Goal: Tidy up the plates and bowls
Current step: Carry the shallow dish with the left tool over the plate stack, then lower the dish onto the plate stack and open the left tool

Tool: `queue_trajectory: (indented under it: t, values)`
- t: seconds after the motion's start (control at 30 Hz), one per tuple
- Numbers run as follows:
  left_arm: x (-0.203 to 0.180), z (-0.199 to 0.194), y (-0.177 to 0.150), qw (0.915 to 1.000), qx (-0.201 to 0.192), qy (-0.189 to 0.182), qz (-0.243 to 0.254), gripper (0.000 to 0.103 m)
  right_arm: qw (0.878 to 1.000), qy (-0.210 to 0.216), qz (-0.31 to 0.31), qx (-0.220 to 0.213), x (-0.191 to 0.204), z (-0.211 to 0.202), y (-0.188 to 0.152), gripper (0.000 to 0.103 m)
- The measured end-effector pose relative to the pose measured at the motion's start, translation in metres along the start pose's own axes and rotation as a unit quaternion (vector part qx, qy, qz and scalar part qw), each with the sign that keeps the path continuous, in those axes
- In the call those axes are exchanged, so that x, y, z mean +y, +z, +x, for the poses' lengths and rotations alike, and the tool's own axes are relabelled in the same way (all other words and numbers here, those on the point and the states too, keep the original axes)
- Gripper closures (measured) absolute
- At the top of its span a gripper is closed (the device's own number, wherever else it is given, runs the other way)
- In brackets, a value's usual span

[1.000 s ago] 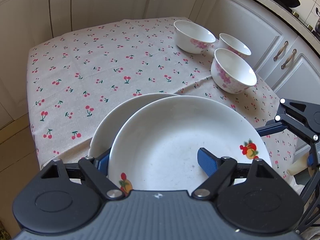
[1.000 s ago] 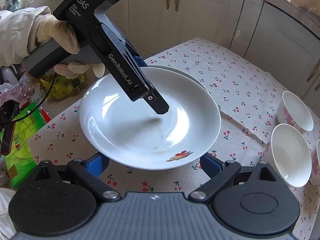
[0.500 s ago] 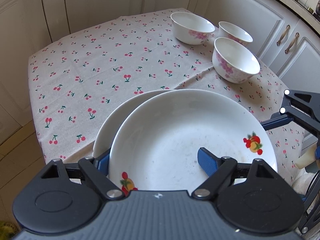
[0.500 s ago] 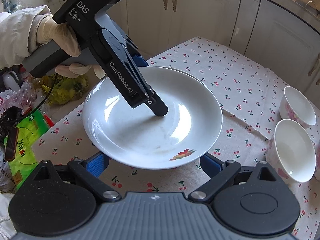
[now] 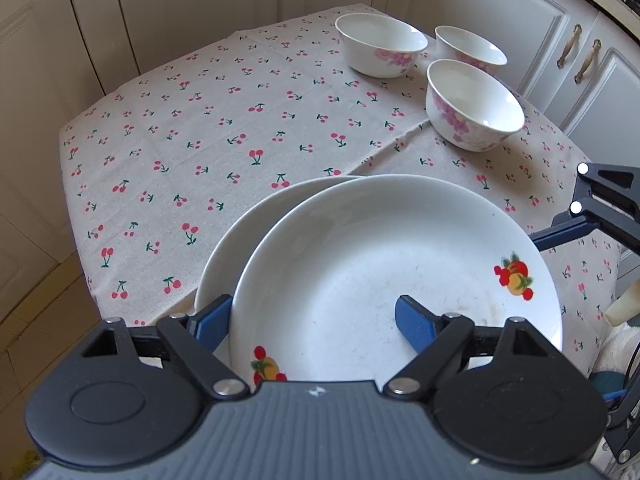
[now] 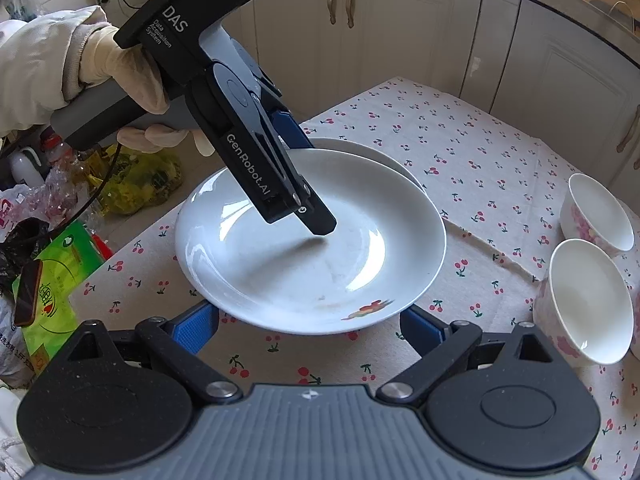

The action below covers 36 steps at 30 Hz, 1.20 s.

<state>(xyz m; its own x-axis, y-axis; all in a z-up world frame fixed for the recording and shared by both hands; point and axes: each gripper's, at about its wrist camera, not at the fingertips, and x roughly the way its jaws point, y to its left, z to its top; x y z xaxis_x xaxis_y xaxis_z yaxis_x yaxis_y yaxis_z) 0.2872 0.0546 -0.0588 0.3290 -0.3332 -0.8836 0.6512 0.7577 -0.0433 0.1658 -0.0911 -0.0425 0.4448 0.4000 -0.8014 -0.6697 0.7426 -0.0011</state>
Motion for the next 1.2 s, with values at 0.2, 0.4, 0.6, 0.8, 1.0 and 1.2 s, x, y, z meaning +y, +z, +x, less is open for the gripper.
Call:
queue_trajectory:
  t: [0.2,0.4,0.6,0.8,1.0,1.2]
  values:
    - [0.0,-0.001,0.002,1.0,-0.003,0.005,0.005,0.017,1.0,0.002,0.003,-0.003,0.0,0.0,-0.001,0.004]
    - [0.0,-0.002,0.002,0.9999,-0.007,0.009,0.004,0.017,1.0,-0.001,0.002,-0.004,0.001,-0.002,-0.001,0.004]
    - [0.002,-0.009,0.002,0.9997,-0.021,0.011,-0.001,0.017,1.0,-0.005,0.001,-0.012,-0.001,-0.004,-0.001,0.003]
    - [0.001,-0.017,0.003,0.9993,-0.037,0.007,-0.002,0.017,1.0,-0.019,-0.008,-0.015,0.001,-0.008,-0.001,0.003]
    - [-0.006,-0.031,0.001,0.9976,-0.066,0.021,-0.002,0.016,0.998,-0.048,-0.001,-0.03,-0.006,-0.019,-0.007,0.0]
    - [-0.027,-0.051,-0.007,0.9925,-0.116,0.039,0.007,0.014,0.992,-0.104,0.028,-0.059,-0.023,-0.035,-0.018,0.0]
